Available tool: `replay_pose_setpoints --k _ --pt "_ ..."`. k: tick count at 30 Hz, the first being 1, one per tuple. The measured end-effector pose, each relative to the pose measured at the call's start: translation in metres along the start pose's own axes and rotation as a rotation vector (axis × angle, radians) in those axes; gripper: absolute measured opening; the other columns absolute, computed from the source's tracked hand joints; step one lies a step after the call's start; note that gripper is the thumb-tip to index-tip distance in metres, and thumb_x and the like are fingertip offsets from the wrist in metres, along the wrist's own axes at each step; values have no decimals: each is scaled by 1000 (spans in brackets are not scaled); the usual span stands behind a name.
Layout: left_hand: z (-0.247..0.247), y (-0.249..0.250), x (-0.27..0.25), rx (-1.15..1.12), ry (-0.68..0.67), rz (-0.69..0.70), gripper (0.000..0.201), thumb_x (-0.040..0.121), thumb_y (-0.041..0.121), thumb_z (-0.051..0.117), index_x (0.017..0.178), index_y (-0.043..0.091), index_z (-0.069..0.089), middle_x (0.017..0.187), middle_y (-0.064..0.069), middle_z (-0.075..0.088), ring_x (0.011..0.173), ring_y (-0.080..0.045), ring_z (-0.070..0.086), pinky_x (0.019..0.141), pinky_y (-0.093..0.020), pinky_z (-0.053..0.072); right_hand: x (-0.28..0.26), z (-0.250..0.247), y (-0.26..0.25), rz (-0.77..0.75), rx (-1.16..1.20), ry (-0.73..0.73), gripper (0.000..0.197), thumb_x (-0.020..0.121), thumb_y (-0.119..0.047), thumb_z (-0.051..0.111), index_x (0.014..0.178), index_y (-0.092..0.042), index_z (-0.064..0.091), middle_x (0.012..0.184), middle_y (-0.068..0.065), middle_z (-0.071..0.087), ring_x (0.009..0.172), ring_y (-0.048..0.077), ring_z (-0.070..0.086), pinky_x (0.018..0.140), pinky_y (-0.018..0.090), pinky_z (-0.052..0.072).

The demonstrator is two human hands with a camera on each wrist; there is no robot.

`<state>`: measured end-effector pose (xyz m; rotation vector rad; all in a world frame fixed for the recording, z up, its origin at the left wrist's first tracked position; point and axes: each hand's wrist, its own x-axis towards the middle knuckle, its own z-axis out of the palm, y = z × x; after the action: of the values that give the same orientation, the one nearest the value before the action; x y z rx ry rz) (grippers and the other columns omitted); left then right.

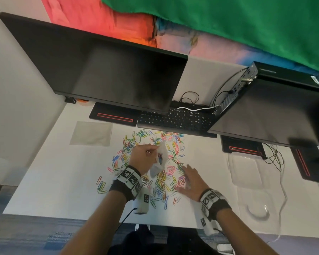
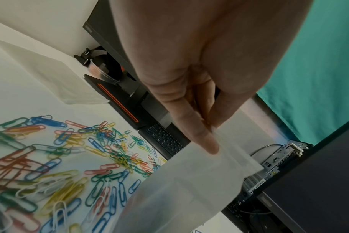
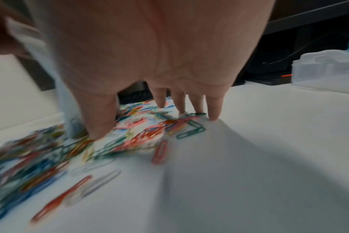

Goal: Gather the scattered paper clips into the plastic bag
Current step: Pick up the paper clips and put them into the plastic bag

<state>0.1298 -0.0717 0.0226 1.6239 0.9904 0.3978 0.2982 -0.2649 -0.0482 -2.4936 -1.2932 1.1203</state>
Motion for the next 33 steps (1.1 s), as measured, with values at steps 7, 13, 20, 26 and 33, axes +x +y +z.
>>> replay_pose_setpoints --k 7,13,20,26,33 --pt "0 1 -3 -12 4 26 22 92 6 60 109 9 74 87 -5 75 74 -19 74 74 -35 63 16 35 -3 -204 -331 242 34 93 -15 53 127 -19 58 141 5 48 122 25 51 101 34 47" --pt "2 -5 -3 -16 -25 1 22 92 7 61 109 12 74 99 -7 75 85 -21 73 76 -40 63 20 18 -21 -124 -254 303 18 90 -9 59 102 -13 72 110 4 64 94 17 61 86 21 50" --pt "5 -5 -5 -7 -31 -24 23 90 7 61 108 14 74 97 -4 74 81 -22 73 79 -43 62 15 -28 -30 304 1175 135 26 76 -10 79 101 -10 75 102 9 75 96 17 71 88 24 55" --pt "7 -4 -6 11 -39 -4 21 91 9 62 108 11 74 96 -6 75 85 -23 72 83 -43 60 -1 -67 -68 56 1604 -25 38 80 3 66 117 8 61 114 22 68 109 26 66 93 30 53" --pt "11 4 -8 -8 -58 3 17 90 10 64 103 12 75 92 -6 76 82 -25 73 80 -45 61 -3 -74 -111 -104 760 111 26 79 -18 77 104 -12 75 96 1 76 91 11 71 85 22 54"
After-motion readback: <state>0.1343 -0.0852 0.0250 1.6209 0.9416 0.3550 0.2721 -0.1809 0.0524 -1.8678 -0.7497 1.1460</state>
